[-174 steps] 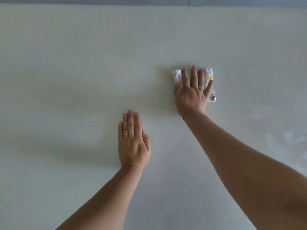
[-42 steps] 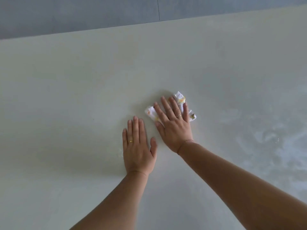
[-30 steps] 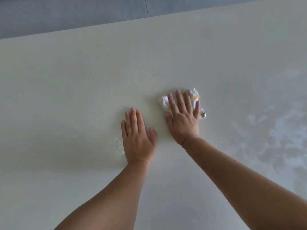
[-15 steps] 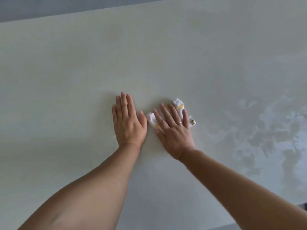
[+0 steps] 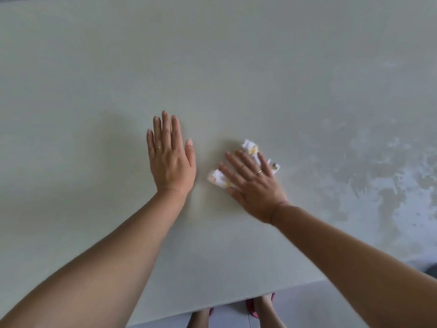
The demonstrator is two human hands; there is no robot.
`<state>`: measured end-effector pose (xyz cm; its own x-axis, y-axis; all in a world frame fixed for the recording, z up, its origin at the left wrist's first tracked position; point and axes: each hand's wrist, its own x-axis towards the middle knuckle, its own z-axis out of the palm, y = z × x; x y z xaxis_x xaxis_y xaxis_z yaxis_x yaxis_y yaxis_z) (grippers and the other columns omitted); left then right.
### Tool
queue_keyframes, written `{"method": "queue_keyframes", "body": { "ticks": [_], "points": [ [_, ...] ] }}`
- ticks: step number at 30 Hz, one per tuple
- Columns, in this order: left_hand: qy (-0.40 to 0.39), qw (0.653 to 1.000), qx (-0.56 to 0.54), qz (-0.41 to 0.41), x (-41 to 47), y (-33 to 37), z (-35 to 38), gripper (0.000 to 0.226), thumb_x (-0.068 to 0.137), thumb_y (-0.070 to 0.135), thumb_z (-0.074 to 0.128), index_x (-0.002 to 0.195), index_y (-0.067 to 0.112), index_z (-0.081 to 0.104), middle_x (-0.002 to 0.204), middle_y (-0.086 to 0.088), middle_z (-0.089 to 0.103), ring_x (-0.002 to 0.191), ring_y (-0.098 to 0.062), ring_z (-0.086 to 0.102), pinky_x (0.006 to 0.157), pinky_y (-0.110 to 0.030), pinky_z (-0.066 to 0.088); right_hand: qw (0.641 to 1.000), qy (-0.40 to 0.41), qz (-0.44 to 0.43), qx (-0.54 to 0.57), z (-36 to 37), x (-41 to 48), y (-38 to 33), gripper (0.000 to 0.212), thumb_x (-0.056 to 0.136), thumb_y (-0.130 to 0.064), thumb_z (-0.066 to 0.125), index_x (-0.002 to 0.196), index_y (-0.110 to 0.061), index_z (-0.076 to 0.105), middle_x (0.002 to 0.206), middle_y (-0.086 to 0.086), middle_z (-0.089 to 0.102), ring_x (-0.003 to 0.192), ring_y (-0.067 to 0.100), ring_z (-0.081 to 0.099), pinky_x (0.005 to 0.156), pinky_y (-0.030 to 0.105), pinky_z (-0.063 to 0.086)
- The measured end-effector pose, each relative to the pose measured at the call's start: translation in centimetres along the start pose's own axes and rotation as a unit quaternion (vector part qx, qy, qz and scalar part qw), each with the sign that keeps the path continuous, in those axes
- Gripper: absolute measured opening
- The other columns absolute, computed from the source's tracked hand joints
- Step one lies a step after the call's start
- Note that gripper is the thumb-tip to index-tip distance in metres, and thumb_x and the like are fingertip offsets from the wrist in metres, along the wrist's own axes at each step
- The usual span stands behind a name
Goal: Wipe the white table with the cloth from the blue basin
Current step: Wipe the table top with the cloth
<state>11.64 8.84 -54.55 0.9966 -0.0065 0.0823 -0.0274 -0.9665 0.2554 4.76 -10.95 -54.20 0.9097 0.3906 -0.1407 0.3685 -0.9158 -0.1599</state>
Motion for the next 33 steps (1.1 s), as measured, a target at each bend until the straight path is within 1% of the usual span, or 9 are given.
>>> {"method": "queue_keyframes", "body": {
  "ticks": [6, 8, 13, 17, 20, 26, 28, 30, 33],
  "points": [
    [-0.063, 0.997, 0.024, 0.038, -12.7, 2.2, 0.5, 0.056, 0.097, 0.035, 0.03, 0.145, 0.008, 0.037, 0.155, -0.014, 0.027, 0.143, -0.031, 0.025, 0.116, -0.048, 0.017, 0.932, 0.054, 0.346, 0.09, 0.3, -0.2, 2.3, 0.053, 0.099, -0.044, 0.026, 0.15, -0.031, 0.016, 0.16, -0.002, 0.009, 0.147, 0.021, -0.003, 0.116, 0.045, -0.011],
    [-0.067, 0.996, 0.033, 0.039, -14.1, 2.1, 1.1, 0.056, 0.098, 0.035, 0.028, 0.145, 0.007, 0.036, 0.154, -0.014, 0.028, 0.143, -0.03, 0.025, 0.116, -0.048, 0.018, 0.944, 0.059, 0.314, 0.087, 1.2, -1.2, -2.1, 0.055, 0.097, -0.043, 0.031, 0.149, -0.029, 0.021, 0.159, 0.001, 0.014, 0.147, 0.025, 0.004, 0.115, 0.047, -0.009],
    [-0.067, 0.997, 0.03, 0.029, -13.8, 2.0, 1.3, 0.056, 0.095, 0.031, 0.032, 0.145, 0.008, 0.037, 0.154, -0.014, 0.03, 0.144, -0.029, 0.024, 0.118, -0.045, 0.015, 1.0, -0.015, -0.009, 0.009, 1.0, -5.6, -0.2, 0.053, 0.096, -0.043, 0.033, 0.147, -0.029, 0.031, 0.155, 0.0, 0.026, 0.145, 0.025, 0.018, 0.116, 0.05, 0.011],
    [-0.066, 0.997, 0.035, 0.018, -13.8, 2.1, 1.2, 0.057, 0.094, 0.03, 0.031, 0.146, 0.009, 0.035, 0.155, -0.012, 0.029, 0.145, -0.027, 0.022, 0.118, -0.045, 0.014, 0.978, 0.015, 0.199, 0.057, 0.0, -5.6, 5.1, 0.054, 0.096, -0.045, 0.028, 0.148, -0.031, 0.024, 0.158, 0.0, 0.02, 0.147, 0.022, 0.009, 0.117, 0.045, -0.002],
    [-0.051, 0.998, 0.026, 0.016, -13.8, 2.4, 1.0, 0.056, 0.093, 0.028, 0.032, 0.145, 0.007, 0.038, 0.153, -0.014, 0.032, 0.143, -0.029, 0.025, 0.117, -0.048, 0.018, 0.946, 0.042, 0.309, 0.091, 1.0, -5.7, 0.1, 0.055, 0.097, -0.039, 0.038, 0.149, -0.028, 0.023, 0.159, 0.002, 0.015, 0.147, 0.025, 0.005, 0.116, 0.047, -0.008],
    [-0.033, 0.999, 0.018, 0.019, -13.9, 2.5, 0.7, 0.054, 0.093, 0.023, 0.033, 0.144, 0.006, 0.039, 0.152, -0.015, 0.034, 0.142, -0.031, 0.029, 0.117, -0.047, 0.018, 0.999, -0.015, -0.041, 0.007, 1.7, -9.9, -2.0, 0.052, 0.094, -0.042, 0.036, 0.144, -0.027, 0.037, 0.153, 0.001, 0.032, 0.143, 0.025, 0.024, 0.116, 0.051, 0.014],
    [-0.025, 0.999, 0.015, 0.014, -14.0, 2.6, 0.7, 0.055, 0.092, 0.023, 0.034, 0.144, 0.005, 0.039, 0.152, -0.016, 0.035, 0.142, -0.032, 0.03, 0.118, -0.047, 0.018, 1.0, 0.002, 0.009, 0.0, 1.3, -10.2, 1.5, 0.052, 0.094, -0.043, 0.032, 0.143, -0.027, 0.039, 0.152, 0.002, 0.034, 0.143, 0.025, 0.026, 0.116, 0.049, 0.011],
    [-0.021, 1.0, 0.017, 0.008, -14.0, 2.6, 0.8, 0.056, 0.092, 0.024, 0.034, 0.144, 0.005, 0.038, 0.153, -0.017, 0.033, 0.142, -0.033, 0.028, 0.118, -0.047, 0.016, 0.985, 0.017, 0.164, 0.04, 1.0, -10.4, 3.4, 0.055, 0.094, -0.044, 0.029, 0.146, -0.028, 0.031, 0.156, 0.002, 0.025, 0.145, 0.024, 0.017, 0.117, 0.047, 0.001],
    [-0.02, 1.0, 0.019, 0.005, -13.9, 2.6, 0.9, 0.058, 0.091, 0.026, 0.033, 0.145, 0.005, 0.035, 0.154, -0.017, 0.03, 0.142, -0.033, 0.027, 0.118, -0.044, 0.012, 0.951, 0.045, 0.299, 0.07, 1.9, -10.7, -1.0, 0.059, 0.091, -0.042, 0.034, 0.147, -0.026, 0.03, 0.157, 0.005, 0.023, 0.145, 0.029, 0.015, 0.116, 0.051, -0.001]
  ]
}}
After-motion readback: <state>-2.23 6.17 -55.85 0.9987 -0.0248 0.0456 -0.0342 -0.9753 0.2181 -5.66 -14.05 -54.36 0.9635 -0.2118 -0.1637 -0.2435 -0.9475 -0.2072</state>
